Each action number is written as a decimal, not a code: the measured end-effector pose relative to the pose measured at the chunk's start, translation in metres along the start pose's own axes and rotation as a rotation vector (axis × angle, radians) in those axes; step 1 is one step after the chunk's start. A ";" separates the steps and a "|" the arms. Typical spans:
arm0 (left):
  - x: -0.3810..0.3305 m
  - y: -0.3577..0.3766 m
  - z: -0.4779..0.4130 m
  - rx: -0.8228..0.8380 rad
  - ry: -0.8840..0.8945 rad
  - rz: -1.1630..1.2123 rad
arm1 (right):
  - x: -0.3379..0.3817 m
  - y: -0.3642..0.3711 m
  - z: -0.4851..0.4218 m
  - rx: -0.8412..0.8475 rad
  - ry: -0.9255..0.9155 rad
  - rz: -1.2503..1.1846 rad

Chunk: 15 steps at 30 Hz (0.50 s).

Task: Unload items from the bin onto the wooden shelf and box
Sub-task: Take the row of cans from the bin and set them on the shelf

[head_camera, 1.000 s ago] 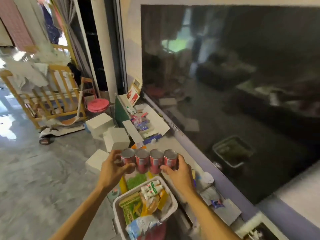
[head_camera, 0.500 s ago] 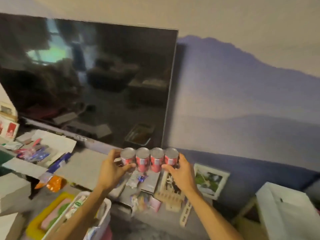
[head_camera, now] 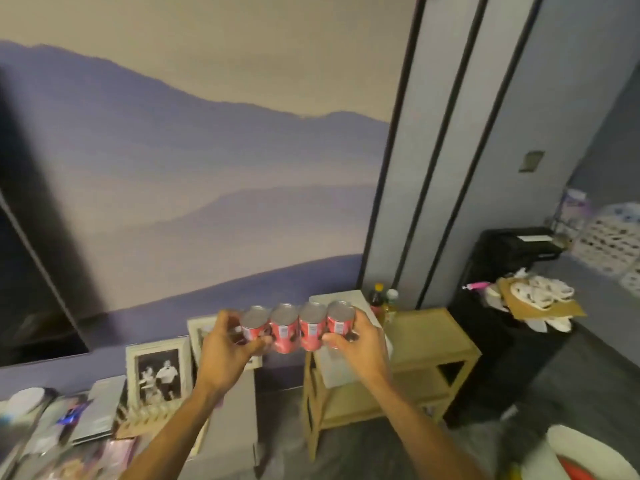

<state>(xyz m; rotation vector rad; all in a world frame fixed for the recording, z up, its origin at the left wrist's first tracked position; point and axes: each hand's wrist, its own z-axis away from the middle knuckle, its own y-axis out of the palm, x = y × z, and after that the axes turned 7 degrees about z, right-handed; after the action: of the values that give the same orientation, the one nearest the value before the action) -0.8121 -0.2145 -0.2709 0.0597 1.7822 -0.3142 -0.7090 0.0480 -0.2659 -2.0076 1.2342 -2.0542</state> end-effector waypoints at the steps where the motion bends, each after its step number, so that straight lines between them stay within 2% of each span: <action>1: -0.001 0.030 0.002 0.029 0.002 0.011 | -0.020 -0.023 -0.002 -0.011 0.019 0.003; 8: 0.000 0.185 -0.006 0.200 -0.102 0.043 | -0.109 -0.148 -0.007 -0.025 0.193 0.114; 15: 0.004 0.320 -0.052 0.292 -0.148 0.009 | -0.192 -0.209 -0.060 -0.126 0.326 0.206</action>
<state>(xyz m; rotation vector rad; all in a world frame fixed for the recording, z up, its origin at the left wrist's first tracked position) -0.7957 0.1056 -0.3220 0.2456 1.5788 -0.5573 -0.6228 0.3213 -0.3079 -1.5449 1.5843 -2.3122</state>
